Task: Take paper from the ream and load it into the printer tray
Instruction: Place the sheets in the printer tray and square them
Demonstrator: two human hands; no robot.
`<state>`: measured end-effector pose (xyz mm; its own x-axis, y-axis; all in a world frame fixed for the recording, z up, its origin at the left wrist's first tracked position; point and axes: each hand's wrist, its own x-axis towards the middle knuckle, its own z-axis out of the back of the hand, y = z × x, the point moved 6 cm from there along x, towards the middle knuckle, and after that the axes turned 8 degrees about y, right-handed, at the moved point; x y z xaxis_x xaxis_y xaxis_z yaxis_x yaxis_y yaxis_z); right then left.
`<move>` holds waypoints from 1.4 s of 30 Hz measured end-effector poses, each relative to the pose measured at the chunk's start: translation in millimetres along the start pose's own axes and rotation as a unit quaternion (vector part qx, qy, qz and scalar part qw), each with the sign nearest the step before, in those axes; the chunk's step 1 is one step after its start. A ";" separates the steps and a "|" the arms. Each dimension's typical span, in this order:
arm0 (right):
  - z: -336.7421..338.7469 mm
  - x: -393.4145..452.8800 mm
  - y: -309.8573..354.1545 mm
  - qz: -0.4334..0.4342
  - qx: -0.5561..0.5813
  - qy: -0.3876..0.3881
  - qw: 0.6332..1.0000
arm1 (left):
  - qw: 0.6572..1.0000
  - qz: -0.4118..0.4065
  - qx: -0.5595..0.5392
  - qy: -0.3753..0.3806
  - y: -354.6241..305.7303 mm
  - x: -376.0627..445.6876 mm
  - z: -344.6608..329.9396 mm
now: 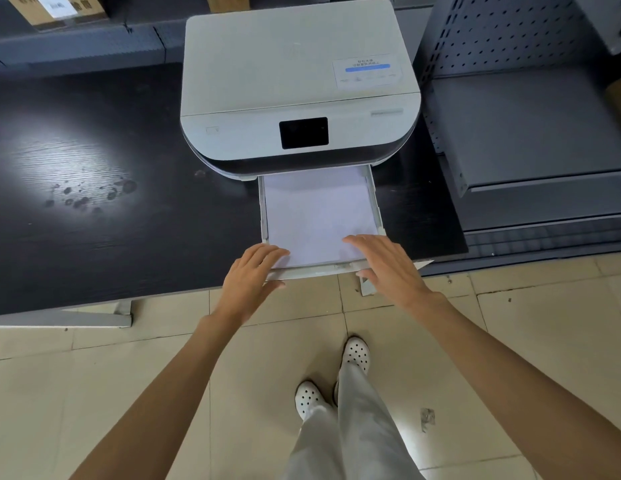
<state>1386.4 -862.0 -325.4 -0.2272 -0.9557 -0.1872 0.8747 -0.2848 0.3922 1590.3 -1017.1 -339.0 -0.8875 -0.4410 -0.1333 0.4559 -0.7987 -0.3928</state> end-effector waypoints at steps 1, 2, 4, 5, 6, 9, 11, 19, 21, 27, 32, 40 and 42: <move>0.5 -0.1 0.4 0.001 -0.004 -0.003 1.000 | 1.000 -0.004 -0.002 -0.004 -0.6 0.4 1.9; 1.1 0.2 0.1 -0.001 -0.009 -0.008 1.000 | 1.000 -0.007 -0.006 -0.008 -1.3 0.7 4.1; 3.8 2.5 -2.8 -0.010 -0.016 -0.018 1.000 | 1.000 0.005 -0.023 -0.011 -0.6 1.5 8.8; 5.0 3.9 -4.1 -0.013 -0.017 -0.022 1.000 | 0.999 0.012 -0.028 -0.009 -0.2 2.1 10.8; 5.8 5.3 -5.4 -0.012 -0.020 -0.022 0.999 | 0.999 0.014 -0.028 -0.007 -0.2 3.3 12.4; 8.2 7.3 -6.9 -0.003 -0.023 -0.020 1.000 | 1.000 0.004 -0.016 0.003 -1.2 6.1 14.6; 10.0 8.4 -7.9 0.001 -0.022 -0.025 0.999 | 1.000 0.004 -0.014 0.007 -0.6 8.2 15.5; 16.4 27.9 -13.0 0.001 -0.051 -0.016 0.999 | 1.000 -0.001 0.007 -0.017 -3.5 23.4 25.6; 20.1 32.8 -13.4 -0.002 -0.052 -0.022 0.998 | 1.000 0.000 0.017 -0.020 -4.1 28.9 28.1; 35.5 53.8 -14.0 -0.022 -0.033 -0.036 0.999 | 0.997 0.016 0.058 -0.050 -3.9 49.3 39.7; 51.7 73.4 -16.7 -0.026 -0.054 -0.056 0.997 | 0.992 0.053 0.082 -0.080 -0.5 66.8 48.8; 78.8 111.0 -27.6 -0.050 -0.076 -0.073 0.993 | 0.987 0.093 0.101 -0.083 9.9 101.0 63.8; 84.0 118.8 -28.6 -0.053 -0.088 -0.077 0.992 | 0.986 0.099 0.108 -0.085 12.6 108.4 68.5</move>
<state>1298.5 -973.7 -283.2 -0.3732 -0.9248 -0.0739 0.9005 -0.3803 0.2112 1504.3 -1103.0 -296.1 -0.7642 -0.6444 -0.0265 0.6388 -0.7506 -0.1689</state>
